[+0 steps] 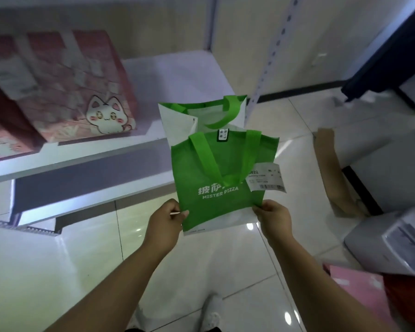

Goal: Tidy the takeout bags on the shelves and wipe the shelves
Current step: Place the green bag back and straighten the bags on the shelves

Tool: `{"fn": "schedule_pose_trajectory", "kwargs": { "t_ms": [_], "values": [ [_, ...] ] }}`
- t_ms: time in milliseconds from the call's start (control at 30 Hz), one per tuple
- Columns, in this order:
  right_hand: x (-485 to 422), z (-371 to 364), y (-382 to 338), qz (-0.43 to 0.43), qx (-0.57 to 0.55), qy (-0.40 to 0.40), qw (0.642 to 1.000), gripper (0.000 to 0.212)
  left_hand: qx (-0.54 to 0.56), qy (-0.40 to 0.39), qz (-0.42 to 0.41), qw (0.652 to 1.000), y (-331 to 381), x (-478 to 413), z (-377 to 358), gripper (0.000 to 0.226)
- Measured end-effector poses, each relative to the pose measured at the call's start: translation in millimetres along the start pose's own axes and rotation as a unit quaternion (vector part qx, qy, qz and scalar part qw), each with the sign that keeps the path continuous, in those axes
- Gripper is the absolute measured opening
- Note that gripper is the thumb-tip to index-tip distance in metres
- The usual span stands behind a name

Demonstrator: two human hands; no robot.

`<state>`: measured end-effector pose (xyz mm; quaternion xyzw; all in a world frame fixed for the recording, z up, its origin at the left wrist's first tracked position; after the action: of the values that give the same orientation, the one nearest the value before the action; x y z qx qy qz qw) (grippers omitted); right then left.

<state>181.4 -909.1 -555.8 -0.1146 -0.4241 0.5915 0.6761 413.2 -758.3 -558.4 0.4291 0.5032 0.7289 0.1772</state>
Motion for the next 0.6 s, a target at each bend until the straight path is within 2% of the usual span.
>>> {"fn": "schedule_pose_trajectory", "kwargs": {
  "t_ms": [167,300,367,433,600],
  "values": [
    [-4.8,19.8,-57.1,0.07,-0.014,-0.024,0.997,0.014,-0.004,0.062,-0.058,0.996,57.1,16.8,13.6,0.026],
    [-16.9,18.2,-99.9,0.106,-0.036,-0.037,0.993,0.023,-0.018,0.107,-0.09,0.99,91.5,9.7,27.6,0.032],
    [-28.7,12.3,-117.7,0.114,-0.032,-0.04,0.992,0.019,-0.038,0.123,-0.102,0.986,103.9,-2.8,33.4,0.03],
    [-42.7,4.8,-133.0,0.121,-0.024,-0.039,0.992,0.016,-0.053,0.134,-0.109,0.984,112.7,-19.2,38.3,0.03],
    [-84.4,-16.1,-159.3,0.117,-0.009,-0.025,0.993,0.025,-0.033,0.121,-0.1,0.987,121.8,-71.7,43.2,0.025]
  ]
}}
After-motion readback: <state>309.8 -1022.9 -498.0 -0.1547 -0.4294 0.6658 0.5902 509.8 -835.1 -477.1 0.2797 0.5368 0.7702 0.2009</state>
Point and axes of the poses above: each hand's wrist, its own x-axis away from the middle knuckle, its own z-axis out of the back of the hand, y = z × x, the point moved 7 cm from there along -x, towards the middle knuckle, and after that the axes turned 11 degrees about x, right-handed, at the moved point
